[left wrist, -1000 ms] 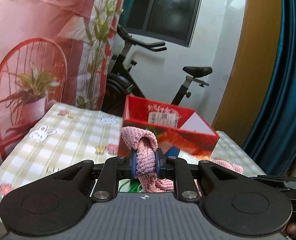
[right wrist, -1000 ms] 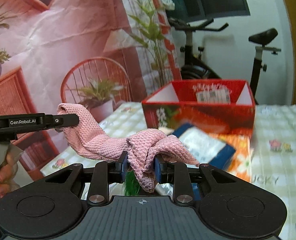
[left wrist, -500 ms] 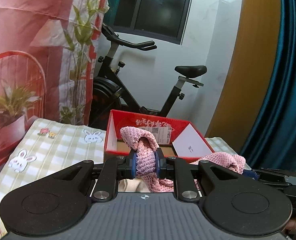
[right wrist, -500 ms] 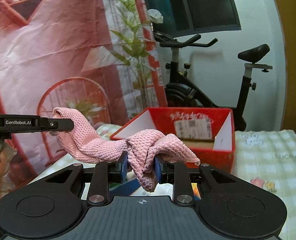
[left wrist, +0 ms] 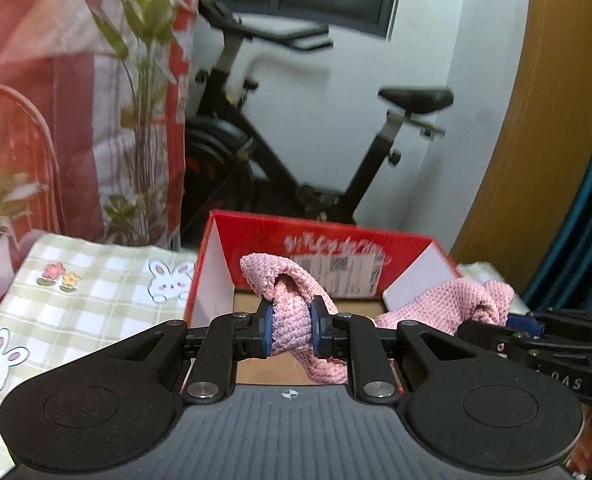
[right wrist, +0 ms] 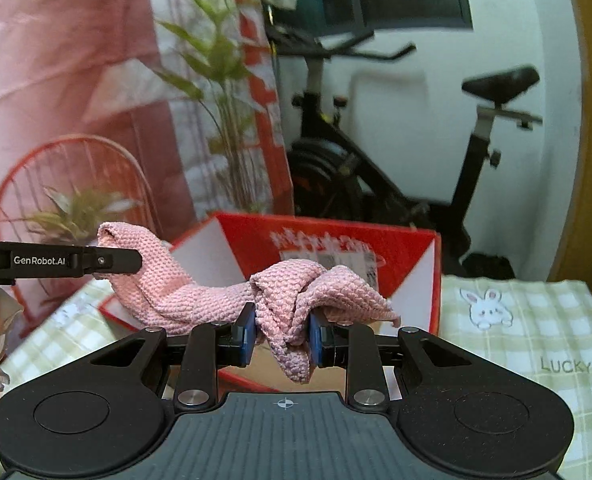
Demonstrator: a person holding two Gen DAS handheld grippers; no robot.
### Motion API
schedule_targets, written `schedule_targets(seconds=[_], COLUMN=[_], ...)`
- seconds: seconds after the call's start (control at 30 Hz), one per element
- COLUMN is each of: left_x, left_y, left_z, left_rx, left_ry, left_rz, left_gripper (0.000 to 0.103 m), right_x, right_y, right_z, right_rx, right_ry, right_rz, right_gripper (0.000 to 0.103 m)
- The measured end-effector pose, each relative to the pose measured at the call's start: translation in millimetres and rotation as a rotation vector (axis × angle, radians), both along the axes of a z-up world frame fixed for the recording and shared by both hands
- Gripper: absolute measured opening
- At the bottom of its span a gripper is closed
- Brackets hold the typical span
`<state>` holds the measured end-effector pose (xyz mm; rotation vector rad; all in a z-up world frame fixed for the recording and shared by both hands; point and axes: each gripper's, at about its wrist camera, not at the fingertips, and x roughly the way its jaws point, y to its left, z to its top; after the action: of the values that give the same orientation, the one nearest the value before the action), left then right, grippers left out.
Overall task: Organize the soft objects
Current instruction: 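Lift the pink towel with both grippers and carry it over the red box, then open both grippers to drop the pink towel into the red box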
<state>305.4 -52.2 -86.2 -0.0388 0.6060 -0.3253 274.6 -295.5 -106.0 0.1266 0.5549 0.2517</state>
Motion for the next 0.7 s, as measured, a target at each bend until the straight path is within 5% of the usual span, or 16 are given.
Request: schedule_targets(seconds=[0.23, 0.4, 0.7], left_x=[29.8, 27.2, -32.6], left_y=[-3.0, -6.0, 0.0], left_z=[-25.3, -27.0, -19.5], left_rx=[0.037, 0.075, 0.048], left_ry=[0.110, 0.126, 0.091], left_rz=[-0.030, -0.083, -0.179], left_gripper=[0.024, 0.065, 0.063], right_x=[25.4, 21.3, -56.2], right_y=[-1.3, -5.1, 1.9], right_z=[-29.4, -29.7, -22.7], right_rx=[-0.014, -0.015, 0.057], right_ry=[0.100, 0.099, 0.052], right_rz=[0.009, -0.026, -0.042], right_gripper=[0.032, 0.046, 0.049])
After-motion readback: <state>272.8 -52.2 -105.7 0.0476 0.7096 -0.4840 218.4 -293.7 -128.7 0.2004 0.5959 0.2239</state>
